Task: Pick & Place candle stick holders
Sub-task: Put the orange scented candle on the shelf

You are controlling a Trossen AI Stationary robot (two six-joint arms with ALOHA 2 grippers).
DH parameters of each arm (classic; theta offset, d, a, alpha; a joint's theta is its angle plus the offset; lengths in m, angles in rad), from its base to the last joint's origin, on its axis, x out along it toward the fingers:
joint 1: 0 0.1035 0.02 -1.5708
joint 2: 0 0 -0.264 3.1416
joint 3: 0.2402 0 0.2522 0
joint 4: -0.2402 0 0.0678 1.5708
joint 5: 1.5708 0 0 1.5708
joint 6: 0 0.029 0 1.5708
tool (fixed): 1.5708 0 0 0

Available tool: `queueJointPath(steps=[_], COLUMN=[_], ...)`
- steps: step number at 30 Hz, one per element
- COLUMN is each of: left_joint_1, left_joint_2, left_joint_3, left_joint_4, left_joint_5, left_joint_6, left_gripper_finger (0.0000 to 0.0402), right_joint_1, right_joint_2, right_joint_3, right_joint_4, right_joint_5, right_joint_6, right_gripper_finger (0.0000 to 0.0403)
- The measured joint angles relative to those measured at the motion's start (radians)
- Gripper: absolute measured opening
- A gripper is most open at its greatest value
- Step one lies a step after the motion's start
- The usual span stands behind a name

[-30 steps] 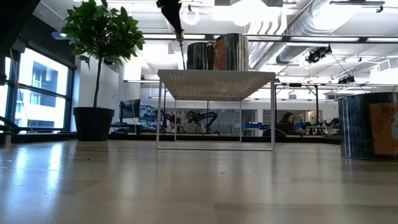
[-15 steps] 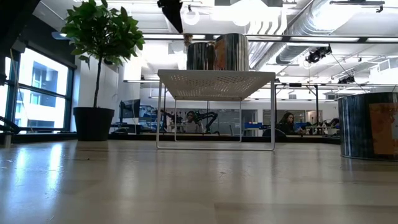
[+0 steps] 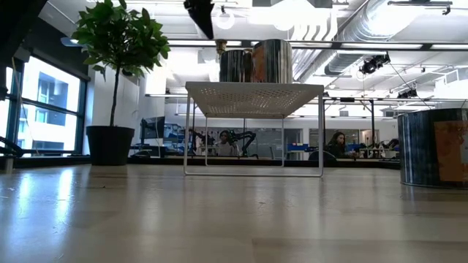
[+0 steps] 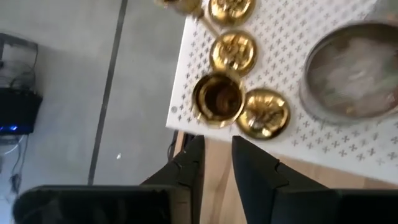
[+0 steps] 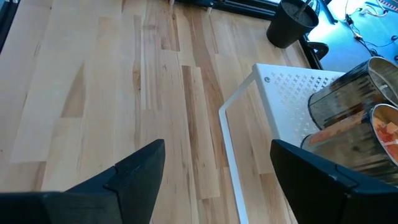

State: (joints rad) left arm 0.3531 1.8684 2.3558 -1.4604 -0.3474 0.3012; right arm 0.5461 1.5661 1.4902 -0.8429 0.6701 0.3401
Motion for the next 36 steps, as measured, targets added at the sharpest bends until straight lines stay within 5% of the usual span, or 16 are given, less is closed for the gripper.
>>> queueJointPath(steps=[8, 16, 21, 36], left_joint_1=[0.000, -0.012, -0.049, -0.325], left_joint_2=[-0.008, -0.024, -0.037, -0.209], left_joint_3=[0.000, -0.002, -0.030, -0.488], left_joint_4=[-0.109, -0.111, -0.109, -0.105], left_joint_5=[-0.031, 0.342, 0.426, 0.406], left_joint_6=[-0.086, -0.284, -0.277, -0.412], left_gripper_finger=[0.0131, 0.0180, 0.0186, 0.0186], right_joint_1=[0.000, 0.011, 0.050, 0.079], right_joint_2=[0.000, -0.021, -0.058, -0.102], right_joint_3=[0.000, 0.000, 0.001, -0.002], right_joint_4=[0.000, -0.107, -0.214, -0.731], right_joint_5=[-0.005, -0.137, -0.155, -0.195], right_joint_6=[0.000, 0.087, 0.235, 0.829], right_gripper_finger=[0.0287, 0.0287, 0.0287, 0.0287])
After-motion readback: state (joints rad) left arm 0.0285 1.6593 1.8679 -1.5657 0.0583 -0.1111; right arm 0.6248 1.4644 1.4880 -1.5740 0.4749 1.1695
